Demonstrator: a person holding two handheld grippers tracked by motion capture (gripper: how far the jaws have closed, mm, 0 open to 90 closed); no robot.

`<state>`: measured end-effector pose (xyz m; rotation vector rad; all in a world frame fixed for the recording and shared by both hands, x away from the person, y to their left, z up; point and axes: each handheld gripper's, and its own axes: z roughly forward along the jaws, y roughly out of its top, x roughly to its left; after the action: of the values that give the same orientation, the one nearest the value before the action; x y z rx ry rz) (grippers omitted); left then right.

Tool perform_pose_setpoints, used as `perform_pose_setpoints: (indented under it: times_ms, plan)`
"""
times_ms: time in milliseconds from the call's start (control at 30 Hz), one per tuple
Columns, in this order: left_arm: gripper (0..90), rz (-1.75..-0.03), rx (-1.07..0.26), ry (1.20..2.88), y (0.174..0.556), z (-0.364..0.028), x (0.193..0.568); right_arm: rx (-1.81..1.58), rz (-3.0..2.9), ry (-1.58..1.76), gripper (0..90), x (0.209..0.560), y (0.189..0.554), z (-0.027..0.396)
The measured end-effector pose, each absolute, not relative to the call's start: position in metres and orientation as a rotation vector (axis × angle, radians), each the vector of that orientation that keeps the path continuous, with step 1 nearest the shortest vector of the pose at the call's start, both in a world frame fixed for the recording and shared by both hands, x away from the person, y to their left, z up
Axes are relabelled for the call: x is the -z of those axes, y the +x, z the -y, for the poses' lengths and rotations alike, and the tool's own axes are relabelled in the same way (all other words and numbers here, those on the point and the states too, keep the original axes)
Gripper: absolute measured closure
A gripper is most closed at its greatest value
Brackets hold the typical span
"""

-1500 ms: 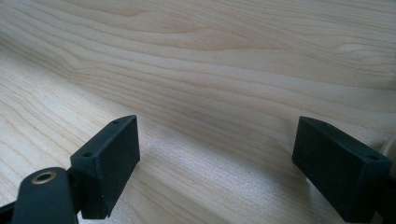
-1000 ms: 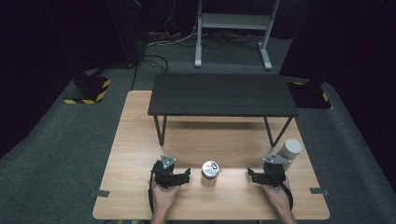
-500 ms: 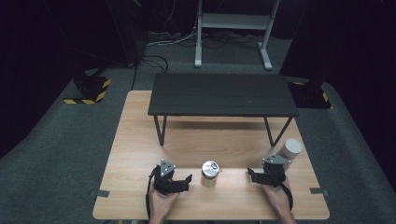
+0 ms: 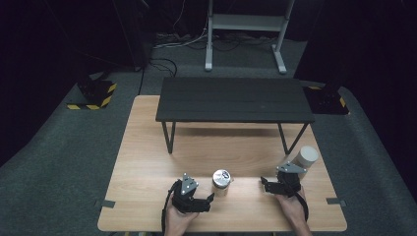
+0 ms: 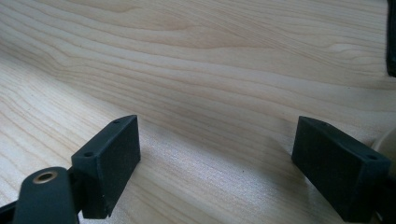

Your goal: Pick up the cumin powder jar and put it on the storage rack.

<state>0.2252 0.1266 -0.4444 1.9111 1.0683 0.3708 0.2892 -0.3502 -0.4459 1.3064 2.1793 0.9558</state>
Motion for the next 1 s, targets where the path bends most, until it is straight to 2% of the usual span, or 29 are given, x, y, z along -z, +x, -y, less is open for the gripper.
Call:
perform_pose_setpoints:
  times_ms: [267,1000]
  plan:
    - [7.4,-0.976,-0.390,1.954,0.225,-0.106,0.434,-0.955,-2.179,1.307,14.5,0.446,0.289,0.350]
    - [7.4,-0.983,-0.434,1.979,0.241,-0.074,0.431,-0.955,-2.180,1.307,14.4,0.446,0.289,0.350]
